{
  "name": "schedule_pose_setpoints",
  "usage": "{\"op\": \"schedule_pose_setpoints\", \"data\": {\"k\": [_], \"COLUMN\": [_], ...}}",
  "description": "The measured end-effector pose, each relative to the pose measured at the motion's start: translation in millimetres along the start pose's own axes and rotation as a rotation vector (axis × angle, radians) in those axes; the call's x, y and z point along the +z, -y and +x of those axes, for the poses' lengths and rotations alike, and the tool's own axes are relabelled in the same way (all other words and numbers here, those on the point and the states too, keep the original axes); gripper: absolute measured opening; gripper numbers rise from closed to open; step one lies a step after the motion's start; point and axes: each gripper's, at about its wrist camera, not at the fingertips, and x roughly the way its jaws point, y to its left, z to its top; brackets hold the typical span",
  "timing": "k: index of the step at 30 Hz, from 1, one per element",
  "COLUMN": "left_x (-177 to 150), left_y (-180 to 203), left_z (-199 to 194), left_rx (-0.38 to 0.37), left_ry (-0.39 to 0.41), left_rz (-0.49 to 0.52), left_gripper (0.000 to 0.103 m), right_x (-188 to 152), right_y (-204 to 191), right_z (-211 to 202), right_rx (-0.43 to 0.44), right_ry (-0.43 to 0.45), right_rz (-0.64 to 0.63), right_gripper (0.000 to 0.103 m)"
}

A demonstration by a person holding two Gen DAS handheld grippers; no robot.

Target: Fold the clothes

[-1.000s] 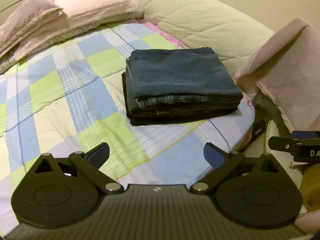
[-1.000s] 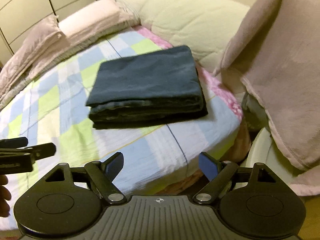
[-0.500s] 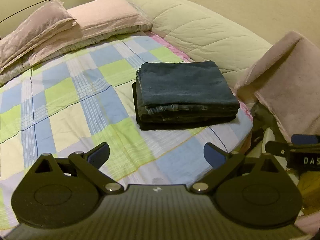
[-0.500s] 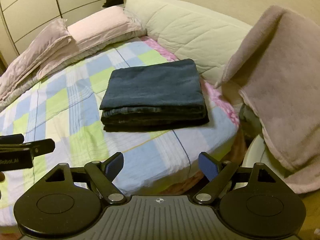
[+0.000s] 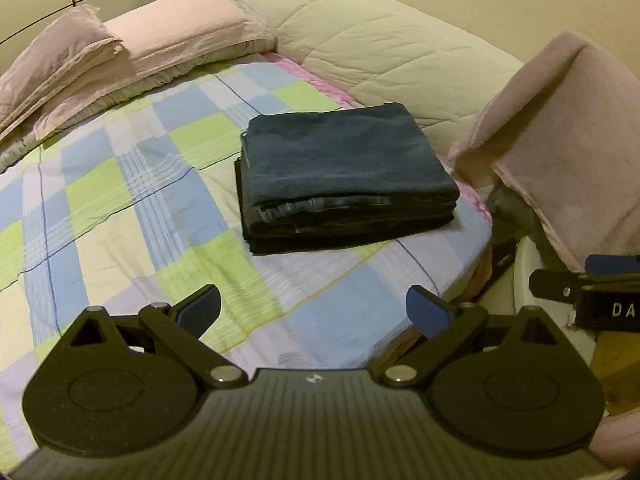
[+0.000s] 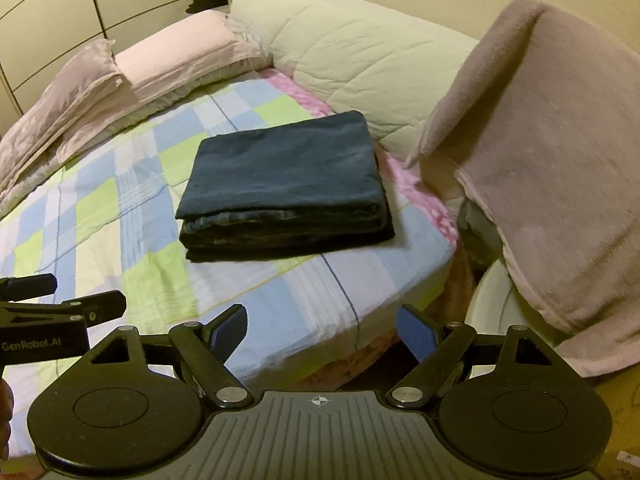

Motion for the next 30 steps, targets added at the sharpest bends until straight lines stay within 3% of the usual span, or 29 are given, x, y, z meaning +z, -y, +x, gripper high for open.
{"op": "schedule_pose_setpoints", "data": {"k": [17,30], "left_x": [-4,-8], "left_y": [-11,-10], "left_z": [-4,-11], "left_rx": [0.022,0.040], "left_ry": [0.014,0.033], "left_rz": [-0.015,0.029], "left_gripper": [0.095,0.096], "right_x": [-11,-10], "right_y": [-14,-25], "right_z": [-3,-8], "right_rx": [0.012,0.024], "right_ry": [-0.006,0.017], "right_rz": [-0.001,-0.019], "right_gripper": [0.085,0.085]}}
